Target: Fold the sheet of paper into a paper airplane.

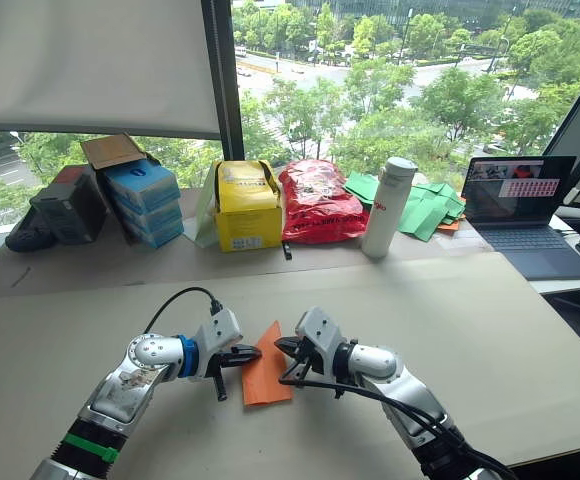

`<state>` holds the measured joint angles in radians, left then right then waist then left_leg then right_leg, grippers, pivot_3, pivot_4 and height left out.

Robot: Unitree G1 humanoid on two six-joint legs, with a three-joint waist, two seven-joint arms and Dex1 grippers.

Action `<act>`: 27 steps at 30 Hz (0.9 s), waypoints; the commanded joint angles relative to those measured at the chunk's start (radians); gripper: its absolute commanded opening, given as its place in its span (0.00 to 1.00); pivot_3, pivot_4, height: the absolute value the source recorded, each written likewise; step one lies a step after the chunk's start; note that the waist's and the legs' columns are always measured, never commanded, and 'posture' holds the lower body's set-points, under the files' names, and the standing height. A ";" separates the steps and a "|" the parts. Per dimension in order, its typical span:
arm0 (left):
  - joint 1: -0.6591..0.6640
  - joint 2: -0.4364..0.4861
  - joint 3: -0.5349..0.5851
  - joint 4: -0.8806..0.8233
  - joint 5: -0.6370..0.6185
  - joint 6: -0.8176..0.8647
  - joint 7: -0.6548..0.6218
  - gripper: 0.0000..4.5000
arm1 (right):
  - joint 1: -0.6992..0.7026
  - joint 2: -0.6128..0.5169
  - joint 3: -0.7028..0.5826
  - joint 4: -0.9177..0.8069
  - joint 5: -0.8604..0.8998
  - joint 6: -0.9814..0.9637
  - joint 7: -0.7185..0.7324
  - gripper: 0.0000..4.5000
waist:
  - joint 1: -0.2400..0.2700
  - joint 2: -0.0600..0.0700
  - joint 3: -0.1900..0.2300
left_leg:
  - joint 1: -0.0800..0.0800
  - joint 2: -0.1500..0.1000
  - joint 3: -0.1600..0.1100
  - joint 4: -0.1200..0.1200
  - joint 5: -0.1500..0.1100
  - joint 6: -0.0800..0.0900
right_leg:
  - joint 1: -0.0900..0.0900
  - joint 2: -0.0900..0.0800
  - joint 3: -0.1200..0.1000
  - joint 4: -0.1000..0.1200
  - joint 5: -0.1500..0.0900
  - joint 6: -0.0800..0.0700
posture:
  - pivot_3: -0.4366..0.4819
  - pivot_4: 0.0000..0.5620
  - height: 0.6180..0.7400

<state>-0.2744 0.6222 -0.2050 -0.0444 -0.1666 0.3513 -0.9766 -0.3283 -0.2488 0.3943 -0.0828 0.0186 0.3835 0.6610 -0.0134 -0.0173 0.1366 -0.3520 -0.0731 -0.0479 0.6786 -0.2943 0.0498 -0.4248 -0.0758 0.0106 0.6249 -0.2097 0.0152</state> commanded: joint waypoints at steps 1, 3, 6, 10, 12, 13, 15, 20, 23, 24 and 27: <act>0.016 0.010 -0.023 0.027 0.027 0.029 0.003 0.01 | 0.001 -0.015 0.034 0.020 -0.035 0.005 0.003 0.00 | 0.000 0.000 0.000 | 0.000 0.000 0.000 0.000 0.000 0.000 | 0.000 0.000 0.000 0.000 0.000 0.000 | 0.48 0.27 1.00; 0.015 0.012 -0.022 0.022 0.026 0.033 0.004 0.01 | 0.011 -0.033 0.047 0.033 -0.043 0.012 0.017 0.00 | 0.000 0.000 0.000 | 0.000 0.000 0.000 0.000 0.000 0.000 | 0.000 0.000 0.000 0.000 0.000 0.000 | 0.48 0.27 1.00; 0.015 0.013 -0.021 0.020 0.027 0.035 0.005 0.01 | 0.030 -0.045 0.056 0.006 -0.025 0.031 0.052 0.00 | 0.000 0.000 0.000 | 0.000 0.000 0.000 0.000 0.000 0.000 | 0.000 0.000 0.000 0.000 0.000 0.000 | 0.48 0.27 1.00; 0.017 0.014 -0.021 0.021 0.030 0.033 0.007 0.01 | 0.044 -0.056 0.064 -0.029 -0.008 0.050 0.086 0.00 | 0.000 0.000 0.000 | 0.000 0.000 0.000 0.000 0.000 0.000 | 0.001 0.000 0.000 0.000 0.000 0.000 | 0.48 0.27 1.00; 0.017 0.014 -0.022 0.022 0.031 0.033 0.007 0.01 | 0.051 -0.062 0.066 -0.046 0.001 0.058 0.102 0.00 | 0.000 0.000 0.000 | 0.000 0.000 0.000 0.000 0.000 0.000 | 0.001 0.000 0.000 0.000 0.000 0.000 | 0.48 0.27 1.00; 0.018 0.014 -0.022 0.021 0.031 0.033 0.007 0.01 | 0.055 -0.066 0.067 -0.059 0.008 0.066 0.110 0.00 | 0.000 0.000 0.000 | 0.000 0.000 0.000 0.000 0.000 0.000 | 0.001 0.000 0.000 0.000 0.000 0.000 | 0.48 0.27 1.00; 0.019 0.015 -0.021 0.020 0.031 0.033 0.007 0.01 | 0.062 -0.076 0.068 -0.081 0.018 0.077 0.122 0.00 | 0.000 0.000 0.000 | 0.000 0.000 0.000 0.000 0.000 0.000 | 0.001 0.000 0.000 0.000 0.000 0.000 | 0.48 0.27 1.00; 0.020 0.016 -0.021 0.017 0.032 0.034 0.007 0.01 | 0.089 -0.110 0.067 -0.140 0.044 0.119 0.153 0.00 | 0.001 0.000 0.000 | 0.000 0.000 0.000 0.000 0.000 0.000 | 0.001 0.000 0.000 -0.001 0.000 0.000 | 0.48 0.27 1.00; 0.020 0.016 -0.021 0.015 0.032 0.036 0.007 0.01 | 0.102 -0.134 0.069 -0.170 0.059 0.146 0.169 0.00 | 0.001 0.000 0.000 | 0.000 0.000 0.000 0.000 0.000 0.000 | 0.001 0.000 0.000 -0.001 0.000 0.000 | 0.48 0.27 1.00; 0.019 0.015 -0.021 0.016 0.032 0.035 0.007 0.01 | 0.104 -0.141 0.070 -0.178 0.064 0.155 0.174 0.00 | 0.001 0.000 0.000 | 0.000 0.000 0.000 0.000 0.000 0.000 | 0.001 0.000 0.000 -0.001 0.000 0.000 | 0.48 0.27 1.00; 0.019 0.015 -0.022 0.016 0.032 0.035 0.007 0.01 | 0.112 -0.163 0.076 -0.206 0.078 0.176 0.193 0.00 | 0.002 0.000 0.000 | 0.000 0.000 0.000 0.000 0.000 0.000 | 0.001 0.000 0.000 -0.001 0.000 0.000 | 0.48 0.27 1.00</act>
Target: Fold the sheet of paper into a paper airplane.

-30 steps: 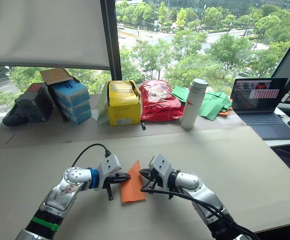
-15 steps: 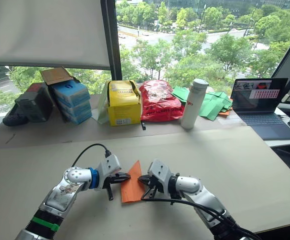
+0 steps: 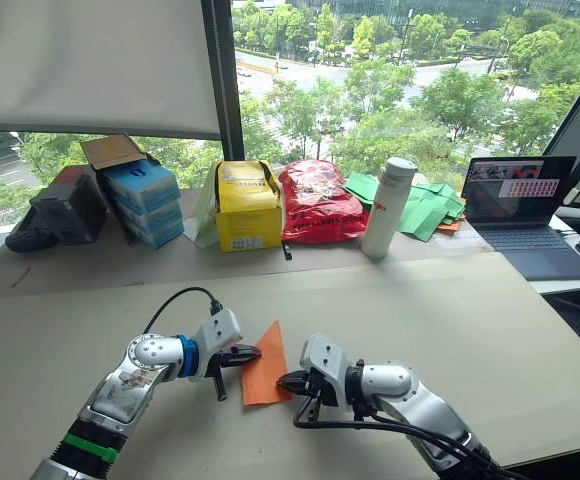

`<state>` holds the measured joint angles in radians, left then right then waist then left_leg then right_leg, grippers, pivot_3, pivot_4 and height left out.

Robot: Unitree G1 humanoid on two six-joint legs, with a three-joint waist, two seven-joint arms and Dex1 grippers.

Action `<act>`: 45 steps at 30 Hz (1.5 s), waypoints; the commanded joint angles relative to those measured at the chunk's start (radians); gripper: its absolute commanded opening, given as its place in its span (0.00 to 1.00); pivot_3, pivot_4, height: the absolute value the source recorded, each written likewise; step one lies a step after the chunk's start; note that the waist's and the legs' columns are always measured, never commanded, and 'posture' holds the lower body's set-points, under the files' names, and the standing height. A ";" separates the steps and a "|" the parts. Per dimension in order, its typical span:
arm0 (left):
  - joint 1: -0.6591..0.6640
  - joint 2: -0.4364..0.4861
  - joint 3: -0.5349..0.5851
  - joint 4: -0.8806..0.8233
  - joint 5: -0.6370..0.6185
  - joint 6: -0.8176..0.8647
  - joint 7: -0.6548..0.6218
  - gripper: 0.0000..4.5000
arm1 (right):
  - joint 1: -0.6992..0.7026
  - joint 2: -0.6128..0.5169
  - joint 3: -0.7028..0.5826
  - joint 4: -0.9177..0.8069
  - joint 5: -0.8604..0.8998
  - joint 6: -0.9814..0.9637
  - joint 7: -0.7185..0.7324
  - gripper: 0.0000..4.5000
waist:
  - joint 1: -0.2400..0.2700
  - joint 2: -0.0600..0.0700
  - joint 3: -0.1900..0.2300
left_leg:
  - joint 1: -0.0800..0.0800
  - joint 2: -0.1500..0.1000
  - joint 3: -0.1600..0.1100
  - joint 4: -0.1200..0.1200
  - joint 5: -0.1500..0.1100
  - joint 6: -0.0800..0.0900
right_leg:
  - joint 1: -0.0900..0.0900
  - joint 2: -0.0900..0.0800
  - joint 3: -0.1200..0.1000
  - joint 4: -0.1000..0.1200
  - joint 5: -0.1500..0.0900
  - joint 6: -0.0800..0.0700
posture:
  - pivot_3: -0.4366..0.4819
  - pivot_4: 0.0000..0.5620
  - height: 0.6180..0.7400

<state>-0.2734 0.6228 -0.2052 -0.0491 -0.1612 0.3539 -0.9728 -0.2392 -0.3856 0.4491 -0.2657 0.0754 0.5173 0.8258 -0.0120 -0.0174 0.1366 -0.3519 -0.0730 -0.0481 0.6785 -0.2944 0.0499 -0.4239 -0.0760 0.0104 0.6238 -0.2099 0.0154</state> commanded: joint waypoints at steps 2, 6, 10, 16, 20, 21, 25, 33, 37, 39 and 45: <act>0.017 0.014 -0.023 0.022 0.027 0.032 0.001 0.01 | 0.025 -0.041 0.026 -0.039 0.030 0.057 0.042 0.00 | 0.000 0.000 0.000 | 0.000 0.000 0.000 0.000 0.000 0.000 | 0.000 0.000 0.000 0.000 0.000 0.000 | 0.48 0.27 1.00; 0.015 0.014 -0.024 0.028 0.028 0.030 0.000 0.01 | 0.022 -0.063 0.036 -0.060 0.035 0.068 0.048 0.00 | 0.000 0.000 0.000 | 0.000 0.000 0.000 0.000 0.000 0.000 | 0.000 0.000 0.000 0.000 0.000 0.000 | 0.48 0.27 1.00; 0.012 0.011 -0.026 0.034 0.029 0.027 0.000 0.01 | 0.015 -0.064 0.031 -0.062 0.023 0.054 0.034 0.00 | 0.000 0.000 0.000 | 0.000 0.000 0.000 0.000 0.000 0.000 | 0.000 0.000 0.000 -0.001 0.000 0.000 | 0.48 0.27 1.00; -0.002 -0.002 0.041 -0.002 -0.041 0.056 0.004 0.01 | -0.001 -0.014 -0.129 -0.149 0.118 0.065 -0.027 0.00 | 0.001 -0.001 0.001 | -0.001 0.000 0.000 0.000 0.000 0.000 | 0.000 0.000 0.000 -0.001 0.000 0.000 | 0.48 0.27 1.00; -0.016 0.046 0.124 -0.058 -0.121 0.089 -0.040 0.01 | 0.009 -0.005 -0.223 -0.257 0.204 0.124 -0.057 0.00 | 0.000 -0.003 0.003 | -0.004 0.000 0.000 0.000 0.000 0.000 | -0.004 0.000 0.000 0.000 0.000 0.000 | 0.48 0.27 1.00; -0.018 0.060 0.143 -0.065 -0.138 0.085 -0.056 0.01 | 0.013 -0.005 -0.241 -0.282 0.222 0.142 -0.068 0.00 | -0.001 -0.003 0.003 | -0.005 0.000 0.000 0.000 0.000 0.000 | -0.005 0.000 0.000 0.001 0.000 0.000 | 0.48 0.27 1.00; -0.038 0.162 0.144 -0.018 -0.113 -0.034 -0.168 0.27 | 0.042 -0.024 -0.264 -0.351 0.233 0.185 -0.114 0.00 | 0.001 -0.003 0.003 | -0.017 0.000 0.000 0.001 0.005 -0.008 | -0.018 0.000 0.000 0.003 0.000 -0.001 | 0.48 0.27 1.00; -0.273 0.111 0.011 0.354 0.078 -0.689 -0.292 0.87 | 0.048 -0.039 -0.255 -0.336 0.226 0.183 -0.164 0.00 | 0.023 -0.003 0.004 | -0.018 -0.001 0.000 0.002 0.003 -0.004 | -0.016 -0.001 -0.001 0.000 0.002 -0.002 | 0.48 0.27 1.00; -0.436 0.058 -0.073 0.615 0.174 -1.028 -0.334 0.95 | 0.035 -0.036 -0.251 -0.330 0.228 0.183 -0.180 0.00 | 0.023 -0.003 0.004 | -0.019 -0.001 0.001 0.002 0.004 -0.006 | -0.017 -0.001 -0.002 0.000 0.002 -0.002 | 0.48 0.27 1.00; -0.491 0.028 -0.097 0.693 0.176 -1.102 -0.366 0.95 | 0.033 -0.039 -0.249 -0.331 0.225 0.181 -0.188 0.00 | 0.022 -0.003 0.004 | -0.019 -0.001 0.001 0.002 0.004 -0.006 | -0.017 -0.001 -0.002 0.000 0.002 -0.002 | 0.48 0.27 1.00; -0.573 -0.041 -0.139 0.831 0.167 -1.244 -0.420 0.95 | 0.034 -0.040 -0.265 -0.342 0.237 0.195 -0.215 0.00 | 0.013 -0.004 0.004 | -0.020 -0.001 0.004 0.004 0.003 -0.004 | -0.017 0.000 -0.005 0.001 0.002 -0.001 | 0.48 0.27 1.00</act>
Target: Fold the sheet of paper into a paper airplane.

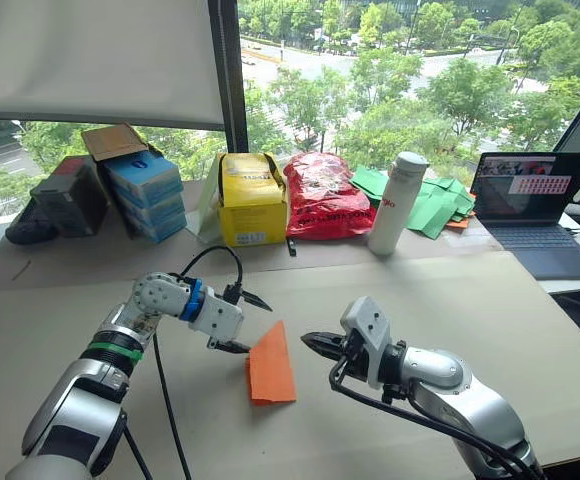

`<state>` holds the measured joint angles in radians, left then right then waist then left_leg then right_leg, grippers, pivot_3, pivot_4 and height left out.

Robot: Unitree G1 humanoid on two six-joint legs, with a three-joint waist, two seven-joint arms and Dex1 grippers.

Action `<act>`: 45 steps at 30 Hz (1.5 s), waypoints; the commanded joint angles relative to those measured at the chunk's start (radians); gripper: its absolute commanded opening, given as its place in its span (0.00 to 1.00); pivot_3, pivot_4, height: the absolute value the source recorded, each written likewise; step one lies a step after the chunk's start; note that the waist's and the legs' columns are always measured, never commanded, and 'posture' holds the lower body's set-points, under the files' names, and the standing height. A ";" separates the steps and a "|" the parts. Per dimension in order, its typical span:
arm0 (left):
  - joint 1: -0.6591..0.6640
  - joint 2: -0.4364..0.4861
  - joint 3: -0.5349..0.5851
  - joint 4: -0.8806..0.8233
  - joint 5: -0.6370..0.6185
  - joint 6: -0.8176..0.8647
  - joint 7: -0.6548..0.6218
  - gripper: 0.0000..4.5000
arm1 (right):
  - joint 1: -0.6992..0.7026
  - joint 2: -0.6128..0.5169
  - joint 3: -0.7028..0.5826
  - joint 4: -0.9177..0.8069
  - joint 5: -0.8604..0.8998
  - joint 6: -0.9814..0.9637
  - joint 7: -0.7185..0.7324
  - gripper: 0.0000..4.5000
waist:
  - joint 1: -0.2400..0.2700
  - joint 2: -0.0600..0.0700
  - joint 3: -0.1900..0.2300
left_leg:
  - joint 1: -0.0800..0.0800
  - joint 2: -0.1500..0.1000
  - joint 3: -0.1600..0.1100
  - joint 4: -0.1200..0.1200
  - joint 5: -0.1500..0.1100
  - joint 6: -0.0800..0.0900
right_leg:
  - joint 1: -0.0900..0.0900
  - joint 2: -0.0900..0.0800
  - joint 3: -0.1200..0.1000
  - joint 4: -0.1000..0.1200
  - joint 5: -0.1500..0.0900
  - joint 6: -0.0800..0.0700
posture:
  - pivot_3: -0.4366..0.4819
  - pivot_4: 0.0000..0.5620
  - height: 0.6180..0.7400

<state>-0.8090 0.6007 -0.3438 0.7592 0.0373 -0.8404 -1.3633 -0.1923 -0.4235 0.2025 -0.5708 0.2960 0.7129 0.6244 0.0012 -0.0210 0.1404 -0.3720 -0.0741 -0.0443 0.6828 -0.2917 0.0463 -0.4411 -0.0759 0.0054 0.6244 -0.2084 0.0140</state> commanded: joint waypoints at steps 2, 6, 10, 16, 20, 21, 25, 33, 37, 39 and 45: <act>-0.035 -0.029 -0.014 0.039 -0.030 -0.071 -0.054 0.77 | -0.003 -0.006 -0.010 -0.042 0.016 -0.002 -0.015 0.00 | 0.000 0.000 0.000 | -0.001 0.000 0.000 0.002 -0.001 0.001 | 0.000 0.000 -0.003 0.000 0.000 0.000 | 0.48 0.27 1.00; -0.037 -0.039 -0.026 0.065 -0.011 -0.105 -0.058 0.46 | -0.001 -0.004 -0.017 -0.043 0.018 0.002 -0.030 0.00 | -0.004 0.000 0.000 | -0.002 0.000 0.000 0.007 -0.005 0.009 | 0.000 0.001 -0.003 0.002 0.000 0.001 | 0.48 0.27 1.00; -0.034 -0.046 -0.038 0.091 0.034 -0.137 -0.021 0.17 | -0.006 -0.007 -0.019 -0.037 0.018 0.001 -0.035 0.00 | -0.003 0.000 0.000 | -0.002 0.000 -0.001 0.012 -0.006 0.010 | 0.002 0.002 -0.005 0.004 0.000 0.002 | 0.48 0.27 1.00; 0.010 -0.012 -0.028 0.061 0.085 -0.108 0.067 0.00 | 0.004 -0.018 -0.031 -0.043 0.021 -0.001 -0.039 0.00 | -0.004 0.000 0.000 | -0.002 -0.001 -0.001 0.013 -0.006 0.010 | 0.002 0.003 -0.005 0.005 0.001 0.002 | 0.48 0.27 1.00; 0.081 0.029 0.016 -0.062 0.111 0.082 0.178 0.00 | 0.008 -0.035 -0.054 -0.057 0.024 0.000 -0.042 0.00 | -0.009 0.000 0.000 | -0.002 -0.001 -0.001 0.013 -0.006 0.010 | 0.002 0.003 -0.004 0.005 0.001 0.002 | 0.48 0.27 1.00; 0.108 0.042 0.029 -0.119 0.112 0.159 0.195 0.00 | 0.008 -0.040 -0.059 -0.065 0.028 0.004 -0.042 0.00 | -0.009 0.000 0.000 | -0.002 -0.001 -0.001 0.013 -0.006 0.010 | 0.002 0.003 -0.004 0.005 0.001 0.002 | 0.48 0.27 1.00; 0.282 0.079 0.091 -0.512 0.085 0.624 0.235 0.00 | 0.014 -0.057 -0.076 -0.106 0.044 0.019 -0.038 0.00 | -0.016 0.000 0.000 | -0.002 -0.001 -0.001 0.013 -0.006 0.010 | 0.002 0.003 -0.003 0.006 0.000 0.003 | 0.48 0.27 1.00; 0.422 0.067 0.087 -0.821 0.082 1.028 0.277 0.13 | 0.018 -0.087 -0.006 -0.078 0.018 -0.034 -0.010 0.00 | -0.012 0.000 0.000 | -0.001 -0.001 -0.002 0.013 -0.006 0.010 | 0.003 0.003 -0.003 0.006 0.000 0.003 | 0.48 0.27 1.00; 0.430 0.085 0.115 -0.843 0.054 1.058 0.290 0.42 | 0.020 -0.092 0.011 -0.064 0.005 -0.066 -0.002 0.00 | -0.011 0.000 0.000 | 0.000 -0.001 -0.002 0.013 -0.005 0.009 | 0.003 0.001 -0.002 0.006 0.000 0.003 | 0.48 0.27 1.00; 0.441 0.101 0.144 -0.870 0.012 1.085 0.270 0.58 | 0.030 -0.094 0.015 -0.067 0.002 -0.080 0.002 0.00 | -0.013 0.000 0.000 | 0.000 -0.001 -0.002 0.013 -0.005 0.009 | 0.002 0.000 -0.002 0.006 0.000 0.003 | 0.48 0.27 1.00; 0.564 0.194 0.337 -0.974 -0.212 1.226 0.191 0.72 | 0.063 -0.129 0.076 -0.107 -0.031 -0.159 0.052 0.43 | -0.018 0.001 0.001 | 0.000 0.000 -0.001 0.012 -0.004 0.007 | 0.001 0.000 0.002 0.006 0.000 0.003 | 0.48 0.27 1.00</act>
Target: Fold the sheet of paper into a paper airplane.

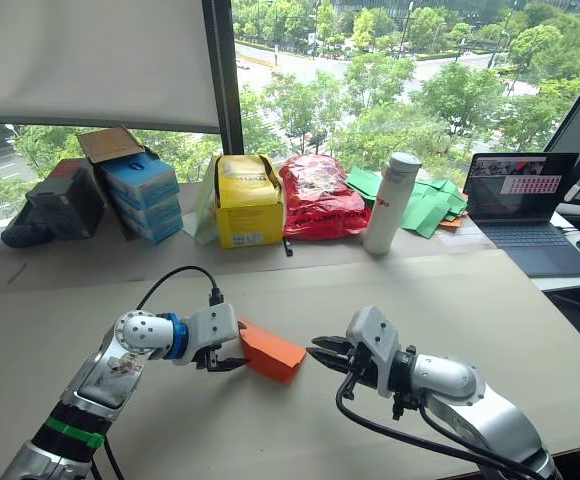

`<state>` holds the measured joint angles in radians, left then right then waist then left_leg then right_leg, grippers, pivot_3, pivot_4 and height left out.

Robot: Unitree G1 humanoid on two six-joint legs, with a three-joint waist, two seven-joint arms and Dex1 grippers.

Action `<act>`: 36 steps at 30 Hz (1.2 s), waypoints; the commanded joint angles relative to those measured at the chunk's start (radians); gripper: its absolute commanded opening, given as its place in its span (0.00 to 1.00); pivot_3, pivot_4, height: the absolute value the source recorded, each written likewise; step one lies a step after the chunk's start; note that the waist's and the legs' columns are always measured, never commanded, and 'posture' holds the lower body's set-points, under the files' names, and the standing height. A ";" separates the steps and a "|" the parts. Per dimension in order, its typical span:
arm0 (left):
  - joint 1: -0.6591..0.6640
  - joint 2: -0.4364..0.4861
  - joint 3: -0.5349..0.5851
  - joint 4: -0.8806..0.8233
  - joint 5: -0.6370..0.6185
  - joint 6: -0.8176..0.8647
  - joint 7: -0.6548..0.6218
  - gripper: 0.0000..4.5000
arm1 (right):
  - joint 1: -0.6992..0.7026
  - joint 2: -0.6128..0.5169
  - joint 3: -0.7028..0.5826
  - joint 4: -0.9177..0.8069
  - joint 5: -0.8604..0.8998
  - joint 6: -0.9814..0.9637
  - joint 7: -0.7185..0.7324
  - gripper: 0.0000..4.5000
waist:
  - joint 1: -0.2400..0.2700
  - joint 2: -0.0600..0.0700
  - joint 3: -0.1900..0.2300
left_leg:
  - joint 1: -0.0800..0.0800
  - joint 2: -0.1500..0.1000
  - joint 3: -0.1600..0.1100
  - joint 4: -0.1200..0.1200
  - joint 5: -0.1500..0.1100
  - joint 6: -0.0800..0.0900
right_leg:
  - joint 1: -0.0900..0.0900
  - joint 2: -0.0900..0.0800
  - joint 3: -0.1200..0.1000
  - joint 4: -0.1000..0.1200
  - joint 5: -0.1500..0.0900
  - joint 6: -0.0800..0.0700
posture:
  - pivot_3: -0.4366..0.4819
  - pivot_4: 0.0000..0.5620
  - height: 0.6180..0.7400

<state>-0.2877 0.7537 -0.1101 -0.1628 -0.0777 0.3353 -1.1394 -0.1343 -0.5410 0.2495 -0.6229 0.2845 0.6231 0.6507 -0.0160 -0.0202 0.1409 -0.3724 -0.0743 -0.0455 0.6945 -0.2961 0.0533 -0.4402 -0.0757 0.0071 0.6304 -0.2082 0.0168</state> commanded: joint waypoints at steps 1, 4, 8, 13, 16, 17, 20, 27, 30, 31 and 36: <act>0.076 0.055 0.134 -0.060 -0.130 0.067 -0.039 0.72 | 0.006 -0.013 0.049 -0.052 -0.041 -0.096 0.024 0.51 | -0.001 0.000 0.000 | 0.000 0.000 0.000 0.000 0.000 0.000 | 0.000 0.000 0.001 0.000 0.000 0.000 | 0.48 0.27 1.00; 0.153 0.060 0.223 -0.075 -0.214 0.116 -0.021 0.72 | -0.010 0.017 0.115 0.002 -0.140 -0.199 -0.016 0.75 | 0.003 0.001 0.001 | 0.001 0.001 0.000 0.000 0.000 0.000 | 0.001 0.000 0.000 0.000 0.000 0.000 | 0.48 0.27 1.00; 0.176 0.009 0.278 -0.111 -0.301 0.174 0.044 0.72 | -0.024 0.055 0.193 0.118 -0.289 -0.344 -0.071 0.99 | 0.015 0.001 0.001 | 0.003 0.000 -0.001 0.000 0.000 0.000 | 0.001 0.000 -0.001 -0.001 0.000 0.000 | 0.48 0.27 1.00; 0.175 -0.027 0.280 -0.183 -0.360 0.235 0.123 0.72 | -0.050 0.122 0.207 0.226 -0.376 -0.390 -0.134 0.99 | 0.017 0.000 0.000 | 0.003 0.000 0.001 0.000 0.003 -0.006 | 0.002 0.000 0.001 0.000 0.000 0.000 | 0.48 0.27 1.00; 0.170 -0.029 0.288 -0.200 -0.386 0.262 0.154 0.72 | -0.049 0.129 0.198 0.239 -0.390 -0.407 -0.126 0.81 | 0.014 0.000 0.000 | 0.003 0.000 0.001 0.000 0.004 -0.007 | 0.002 0.000 0.002 0.000 0.000 0.000 | 0.48 0.27 1.00; 0.170 -0.025 0.284 -0.204 -0.389 0.265 0.159 0.72 | -0.046 0.127 0.195 0.238 -0.388 -0.411 -0.119 0.73 | 0.013 0.000 0.000 | 0.003 0.000 0.001 -0.001 0.004 -0.008 | 0.002 0.000 0.003 0.000 0.000 -0.001 | 0.48 0.27 1.00; 0.174 -0.015 0.277 -0.208 -0.396 0.267 0.166 0.72 | -0.042 0.129 0.192 0.238 -0.380 -0.411 -0.104 0.50 | 0.009 0.000 0.000 | 0.003 0.000 0.000 -0.001 0.004 -0.008 | 0.002 0.000 0.003 0.000 0.000 -0.001 | 0.48 0.27 1.00; 0.172 0.000 0.271 -0.184 -0.402 0.253 0.165 0.72 | -0.056 0.124 0.196 0.277 -0.384 -0.413 -0.064 0.01 | 0.004 0.000 0.000 | 0.003 0.000 0.000 -0.001 0.004 -0.008 | 0.002 0.000 0.003 0.000 0.000 -0.001 | 0.48 0.27 1.00; 0.178 0.018 0.274 -0.180 -0.414 0.254 0.142 0.72 | -0.064 0.108 0.197 0.296 -0.391 -0.443 -0.040 0.01 | 0.004 0.000 0.000 | 0.003 0.000 0.000 -0.001 0.004 -0.008 | 0.002 0.000 0.003 0.000 0.000 -0.001 | 0.48 0.27 1.00; 0.179 0.023 0.280 -0.177 -0.418 0.252 0.135 0.72 | -0.074 0.097 0.198 0.309 -0.397 -0.482 -0.026 0.01 | 0.004 0.000 0.000 | 0.003 0.000 0.000 -0.001 0.004 -0.008 | 0.002 0.000 0.003 0.000 0.000 -0.001 | 0.48 0.27 1.00; 0.173 0.061 0.302 -0.142 -0.442 0.233 0.066 0.72 | -0.159 0.021 0.191 0.397 -0.385 -0.716 0.091 0.01 | 0.001 0.001 0.001 | 0.003 0.000 0.001 -0.001 0.004 -0.008 | 0.002 0.000 0.003 0.000 0.000 -0.001 | 0.48 0.27 1.00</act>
<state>-0.1046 0.7923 0.1563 -0.3075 -0.5006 0.5963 -1.0399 -0.2604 -0.4993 0.4603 -0.2307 -0.1144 0.0160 0.6936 -0.0147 -0.0196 0.1415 -0.3693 -0.0745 -0.0447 0.6934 -0.2918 0.0452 -0.4385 -0.0752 0.0095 0.6302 -0.2078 0.0161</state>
